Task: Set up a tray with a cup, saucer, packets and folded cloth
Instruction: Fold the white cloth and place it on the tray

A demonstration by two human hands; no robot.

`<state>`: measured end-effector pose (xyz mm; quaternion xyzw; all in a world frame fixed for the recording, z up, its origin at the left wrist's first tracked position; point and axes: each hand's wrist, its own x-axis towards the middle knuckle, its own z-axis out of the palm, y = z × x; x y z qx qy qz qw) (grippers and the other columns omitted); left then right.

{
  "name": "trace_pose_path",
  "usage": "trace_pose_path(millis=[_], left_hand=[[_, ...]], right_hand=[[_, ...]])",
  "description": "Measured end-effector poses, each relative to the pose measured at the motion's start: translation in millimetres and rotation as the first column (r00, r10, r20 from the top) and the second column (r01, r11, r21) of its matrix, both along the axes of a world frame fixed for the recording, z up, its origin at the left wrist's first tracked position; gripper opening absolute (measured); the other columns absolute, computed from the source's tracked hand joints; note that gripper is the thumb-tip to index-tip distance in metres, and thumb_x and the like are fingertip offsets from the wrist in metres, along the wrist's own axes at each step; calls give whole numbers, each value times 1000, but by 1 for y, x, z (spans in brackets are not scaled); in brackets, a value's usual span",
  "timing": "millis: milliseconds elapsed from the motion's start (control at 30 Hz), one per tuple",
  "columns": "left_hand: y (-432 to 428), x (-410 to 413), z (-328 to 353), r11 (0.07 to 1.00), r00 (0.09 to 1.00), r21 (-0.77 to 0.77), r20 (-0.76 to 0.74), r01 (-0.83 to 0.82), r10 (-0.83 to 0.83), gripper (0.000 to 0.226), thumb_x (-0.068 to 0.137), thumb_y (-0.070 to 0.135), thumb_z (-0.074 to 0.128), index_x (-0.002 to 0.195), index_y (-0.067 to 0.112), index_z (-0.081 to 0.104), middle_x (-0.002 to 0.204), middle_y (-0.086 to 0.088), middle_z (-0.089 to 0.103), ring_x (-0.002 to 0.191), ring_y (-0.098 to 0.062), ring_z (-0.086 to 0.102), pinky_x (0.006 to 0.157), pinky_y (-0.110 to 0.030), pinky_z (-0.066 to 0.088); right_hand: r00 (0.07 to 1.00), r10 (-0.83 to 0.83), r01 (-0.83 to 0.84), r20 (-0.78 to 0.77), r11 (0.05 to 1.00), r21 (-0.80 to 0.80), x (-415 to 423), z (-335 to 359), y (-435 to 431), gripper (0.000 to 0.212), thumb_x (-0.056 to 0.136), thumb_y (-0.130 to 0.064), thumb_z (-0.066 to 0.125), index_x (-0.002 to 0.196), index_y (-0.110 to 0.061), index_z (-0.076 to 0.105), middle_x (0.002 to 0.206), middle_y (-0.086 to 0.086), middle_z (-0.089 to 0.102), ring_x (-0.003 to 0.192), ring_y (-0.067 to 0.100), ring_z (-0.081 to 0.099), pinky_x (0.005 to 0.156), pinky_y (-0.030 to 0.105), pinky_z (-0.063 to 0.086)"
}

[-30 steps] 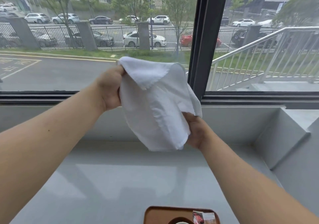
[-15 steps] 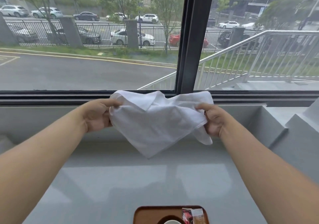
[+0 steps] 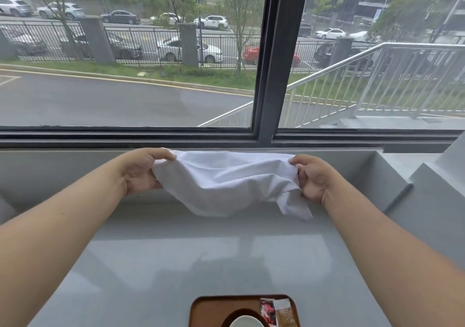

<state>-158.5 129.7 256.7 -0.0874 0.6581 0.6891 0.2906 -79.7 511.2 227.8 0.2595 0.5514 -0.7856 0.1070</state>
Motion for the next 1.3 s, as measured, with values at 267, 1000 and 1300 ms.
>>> trace_pose_path(millis=[267, 1000, 1300], left_hand=[[-10, -14, 11, 962, 947, -235, -316, -142, 63, 79, 85, 2, 81, 152, 23, 45, 132, -11, 63, 108, -27, 71, 89, -38, 58], [-38, -31, 21, 975, 928, -191, -372, -110, 32, 30, 90, -1, 73, 112, 19, 75, 108, -9, 79, 80, -15, 77, 66, -22, 62], [-43, -26, 13, 497, 694, -805, -559, -323, -453, 11, 91, 34, 75, 80, 34, 74, 76, 10, 74, 78, -13, 68, 66, -31, 52]], right_hand=[[991, -2, 52, -131, 923, 381, -13, 4, 18, 82, 91, 0, 69, 158, -27, 30, 122, 13, 70, 79, 23, 71, 66, 34, 54], [969, 31, 3, -244, 991, 136, -9, 24, 31, 31, 94, 4, 56, 113, -15, 71, 95, 5, 70, 81, 21, 64, 77, 33, 51], [964, 264, -46, -36, 297, 954, -11, 10, 26, 15, 87, -9, 71, 79, -22, 74, 73, 0, 74, 68, 20, 68, 67, 31, 56]])
